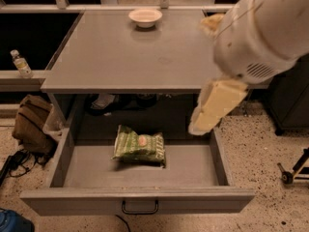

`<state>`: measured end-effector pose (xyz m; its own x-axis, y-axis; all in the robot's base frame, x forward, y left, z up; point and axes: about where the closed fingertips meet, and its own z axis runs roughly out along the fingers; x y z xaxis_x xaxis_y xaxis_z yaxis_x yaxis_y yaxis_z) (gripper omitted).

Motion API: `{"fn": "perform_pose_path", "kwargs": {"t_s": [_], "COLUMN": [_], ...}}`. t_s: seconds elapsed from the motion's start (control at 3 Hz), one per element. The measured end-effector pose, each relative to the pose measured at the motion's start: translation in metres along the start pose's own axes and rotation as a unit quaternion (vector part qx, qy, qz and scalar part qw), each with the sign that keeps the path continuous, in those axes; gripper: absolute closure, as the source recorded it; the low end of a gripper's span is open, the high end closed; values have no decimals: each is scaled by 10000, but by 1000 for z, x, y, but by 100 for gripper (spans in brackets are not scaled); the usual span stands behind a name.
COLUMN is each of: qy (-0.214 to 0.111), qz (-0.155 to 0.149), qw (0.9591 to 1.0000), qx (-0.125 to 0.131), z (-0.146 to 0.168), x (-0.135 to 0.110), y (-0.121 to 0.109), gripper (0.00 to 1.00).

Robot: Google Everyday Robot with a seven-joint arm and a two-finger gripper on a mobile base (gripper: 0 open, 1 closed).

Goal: Pick green jalapeno chip bag from top drawer and place on counter

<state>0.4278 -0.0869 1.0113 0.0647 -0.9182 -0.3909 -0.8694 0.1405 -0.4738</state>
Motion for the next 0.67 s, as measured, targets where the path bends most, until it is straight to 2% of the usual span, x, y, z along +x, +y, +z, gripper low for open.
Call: {"fn": "perform_pose_path", "kwargs": {"t_s": [0.33, 0.67], "qy": [-659, -710], "qz": [-262, -282], "qw": [9962, 9956], "qx": [-499, -536], "z": [74, 79], "x": [-25, -26], "y": [15, 16], "gripper": [0, 0]}}
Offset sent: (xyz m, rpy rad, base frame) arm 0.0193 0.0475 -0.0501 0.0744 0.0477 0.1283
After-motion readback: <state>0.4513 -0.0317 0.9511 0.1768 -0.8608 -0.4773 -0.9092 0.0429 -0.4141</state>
